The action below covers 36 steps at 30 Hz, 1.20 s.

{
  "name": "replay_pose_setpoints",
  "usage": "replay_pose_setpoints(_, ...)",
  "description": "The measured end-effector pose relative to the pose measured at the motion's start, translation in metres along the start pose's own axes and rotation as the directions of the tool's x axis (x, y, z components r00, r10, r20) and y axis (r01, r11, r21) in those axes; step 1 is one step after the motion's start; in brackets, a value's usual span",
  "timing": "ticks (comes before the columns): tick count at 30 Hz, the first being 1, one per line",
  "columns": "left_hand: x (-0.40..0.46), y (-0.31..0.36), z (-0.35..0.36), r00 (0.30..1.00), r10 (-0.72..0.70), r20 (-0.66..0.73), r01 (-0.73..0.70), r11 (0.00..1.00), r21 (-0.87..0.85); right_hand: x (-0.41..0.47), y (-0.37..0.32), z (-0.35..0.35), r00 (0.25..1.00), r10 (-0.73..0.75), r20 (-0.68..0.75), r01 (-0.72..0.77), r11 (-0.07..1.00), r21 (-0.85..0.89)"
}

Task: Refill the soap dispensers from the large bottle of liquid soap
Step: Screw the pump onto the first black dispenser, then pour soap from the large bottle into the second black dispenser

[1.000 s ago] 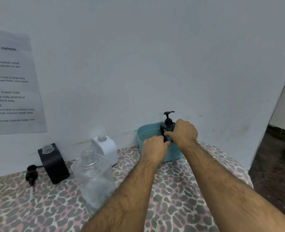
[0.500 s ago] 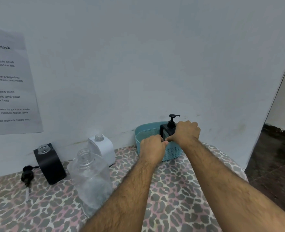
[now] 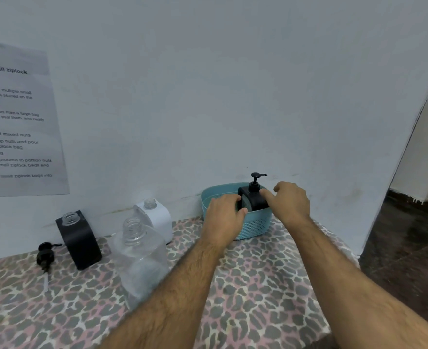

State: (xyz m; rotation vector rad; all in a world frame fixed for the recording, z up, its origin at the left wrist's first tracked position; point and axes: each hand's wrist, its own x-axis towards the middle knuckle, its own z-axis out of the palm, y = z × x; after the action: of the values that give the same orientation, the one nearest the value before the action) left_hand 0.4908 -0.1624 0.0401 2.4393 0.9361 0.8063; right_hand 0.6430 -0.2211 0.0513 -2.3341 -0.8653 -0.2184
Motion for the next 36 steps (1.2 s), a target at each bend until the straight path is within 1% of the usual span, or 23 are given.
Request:
replay_pose_setpoints(2, -0.011, 0.006, -0.008, 0.999, 0.024, -0.027, -0.026, 0.999, -0.045, -0.009, 0.002, -0.005, 1.000, -0.010, -0.023, 0.013, 0.993, 0.120)
replay_pose_setpoints(4, -0.023, 0.014, -0.017, 0.997, 0.060, -0.042, -0.063, 0.995, -0.074, -0.020, 0.000, -0.009, 0.998, -0.060, -0.014, 0.062, 0.973, 0.221)
replay_pose_setpoints(6, -0.036, 0.022, -0.029, 0.993, 0.096, -0.064, -0.101, 0.991, -0.084, -0.033, -0.006, -0.016, 0.994, -0.106, -0.003, 0.101, 0.937, 0.335)
replay_pose_setpoints(8, -0.052, 0.028, -0.048, 0.988, 0.130, -0.088, -0.136, 0.988, -0.067, -0.050, -0.014, -0.024, 0.993, -0.121, 0.006, 0.106, 0.887, 0.450)
replay_pose_setpoints(11, -0.076, 0.036, -0.080, 0.974, 0.179, -0.135, -0.189, 0.980, -0.064, -0.075, -0.027, -0.034, 0.989, -0.143, 0.031, 0.102, 0.825, 0.555)
replay_pose_setpoints(14, -0.101, 0.042, -0.111, 0.951, 0.242, -0.191, -0.256, 0.965, -0.055, -0.104, -0.047, -0.039, 0.978, -0.200, 0.053, 0.119, 0.755, 0.645)
replay_pose_setpoints(16, -0.117, 0.041, -0.131, 0.936, 0.268, -0.227, -0.286, 0.957, -0.049, -0.125, -0.064, -0.042, 0.970, -0.241, 0.037, 0.148, 0.703, 0.696)
replay_pose_setpoints(18, -0.131, 0.032, -0.150, 0.929, 0.261, -0.264, -0.281, 0.959, -0.043, -0.144, -0.082, -0.045, 0.966, -0.257, 0.001, 0.175, 0.659, 0.732)
replay_pose_setpoints(20, -0.143, 0.019, -0.168, 0.927, 0.221, -0.303, -0.247, 0.968, -0.049, -0.160, -0.099, -0.048, 0.965, -0.260, -0.039, 0.198, 0.623, 0.757)
replay_pose_setpoints(23, -0.161, -0.006, -0.193, 0.924, 0.133, -0.357, -0.156, 0.987, -0.036, -0.181, -0.125, -0.051, 0.962, -0.266, -0.058, 0.207, 0.576, 0.791)
replay_pose_setpoints(26, -0.176, -0.033, -0.210, 0.919, 0.030, -0.392, -0.051, 0.998, -0.043, -0.197, -0.138, -0.051, 0.958, -0.270, -0.101, 0.244, 0.576, 0.780)
replay_pose_setpoints(28, -0.187, -0.051, -0.217, 0.916, -0.040, -0.398, 0.018, 0.998, -0.058, -0.208, -0.144, -0.052, 0.948, -0.252, -0.193, 0.309, 0.589, 0.747)
replay_pose_setpoints(30, -0.196, -0.070, -0.219, 0.913, -0.098, -0.396, 0.079, 0.995, -0.065, -0.221, -0.150, -0.055, 0.915, -0.239, -0.326, 0.404, 0.582, 0.706)
replay_pose_setpoints(32, -0.206, -0.088, -0.221, 0.907, -0.153, -0.392, 0.132, 0.988, -0.080, -0.238, -0.158, -0.058, 0.871, -0.265, -0.413, 0.489, 0.554, 0.674)
replay_pose_setpoints(34, -0.214, -0.105, -0.220, 0.898, -0.218, -0.383, 0.193, 0.976, -0.102, -0.255, -0.168, -0.057, 0.835, -0.326, -0.444, 0.550, 0.510, 0.661)
replay_pose_setpoints(36, -0.219, -0.123, -0.220, 0.883, -0.280, -0.377, 0.259, 0.960, -0.108, -0.272, -0.179, -0.050, 0.814, -0.404, -0.417, 0.577, 0.479, 0.662)
